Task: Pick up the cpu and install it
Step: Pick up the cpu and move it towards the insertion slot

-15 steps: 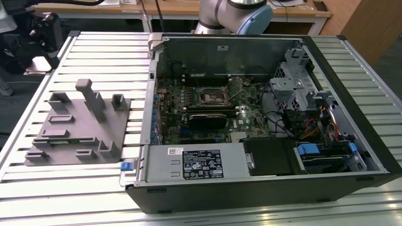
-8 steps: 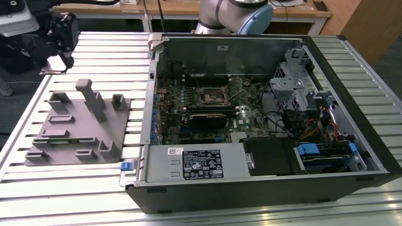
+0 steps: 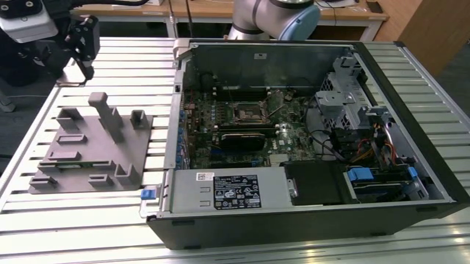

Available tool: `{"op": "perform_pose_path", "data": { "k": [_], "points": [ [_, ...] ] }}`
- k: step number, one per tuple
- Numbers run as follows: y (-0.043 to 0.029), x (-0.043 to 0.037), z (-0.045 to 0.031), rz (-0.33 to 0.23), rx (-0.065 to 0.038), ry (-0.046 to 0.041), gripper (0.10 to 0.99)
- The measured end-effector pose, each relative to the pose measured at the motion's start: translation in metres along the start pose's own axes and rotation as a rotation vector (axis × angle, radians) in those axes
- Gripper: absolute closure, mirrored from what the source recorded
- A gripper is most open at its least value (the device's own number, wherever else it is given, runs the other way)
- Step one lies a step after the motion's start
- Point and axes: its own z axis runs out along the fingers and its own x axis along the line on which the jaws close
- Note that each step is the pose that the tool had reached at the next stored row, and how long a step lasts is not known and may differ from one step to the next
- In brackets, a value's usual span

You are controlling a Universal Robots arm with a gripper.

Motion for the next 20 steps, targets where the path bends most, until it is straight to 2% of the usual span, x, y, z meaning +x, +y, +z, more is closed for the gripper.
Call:
{"op": "perform_pose_path", "data": {
  "k": [7,13,20],
  "points": [
    [0.0010,-0.0232,-0.0003,0.000,0.000,0.0000,0.553],
    [0.0015,-0.0342,-0.0003,0.000,0.000,0.0000,0.553],
    [0.0018,-0.0413,-0.0005,0.000,0.000,0.0001,0.553]
  ]
}}
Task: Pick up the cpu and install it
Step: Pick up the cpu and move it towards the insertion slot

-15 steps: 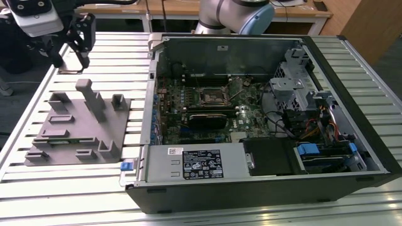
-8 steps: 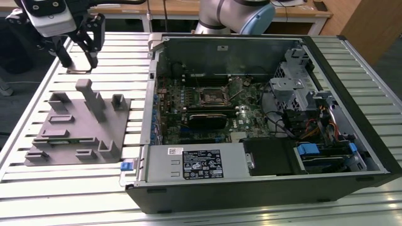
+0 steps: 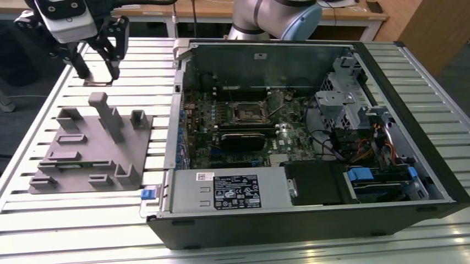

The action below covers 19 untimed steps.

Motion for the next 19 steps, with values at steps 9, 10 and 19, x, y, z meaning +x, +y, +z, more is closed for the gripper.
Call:
{"op": "perform_pose_path", "data": {
  "k": [9,10,19],
  "points": [
    [0.0007,-0.0151,-0.0001,0.000,0.000,0.0000,0.553],
    [0.0008,-0.0177,-0.0001,0.000,0.000,-0.0001,0.553],
    [0.0019,-0.0423,-0.0003,0.000,0.000,-0.0001,0.553]
  ]
}}
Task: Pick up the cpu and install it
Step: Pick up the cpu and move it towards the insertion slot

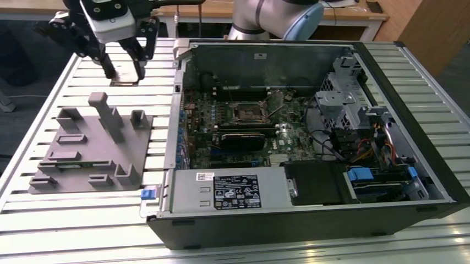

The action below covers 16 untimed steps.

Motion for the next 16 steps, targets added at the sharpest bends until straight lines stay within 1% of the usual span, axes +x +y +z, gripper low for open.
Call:
{"op": "perform_pose_path", "data": {
  "k": [5,16],
  "points": [
    [0.0005,-0.0102,-0.0001,0.000,0.000,0.0001,0.553],
    [0.0011,-0.0246,-0.0002,0.000,0.000,0.0001,0.553]
  ]
}}
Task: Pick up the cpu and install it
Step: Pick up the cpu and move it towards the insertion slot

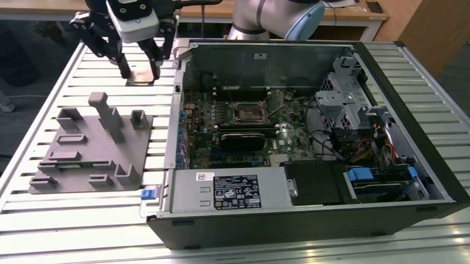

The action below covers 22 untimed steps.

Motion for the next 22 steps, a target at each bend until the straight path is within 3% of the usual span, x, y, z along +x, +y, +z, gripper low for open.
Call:
{"op": "perform_pose_path", "data": {
  "k": [17,22],
  "points": [
    [0.0012,-0.0262,-0.0002,0.000,0.000,-0.0001,0.553],
    [0.0018,-0.0403,-0.0003,0.000,0.000,0.0000,0.553]
  ]
}}
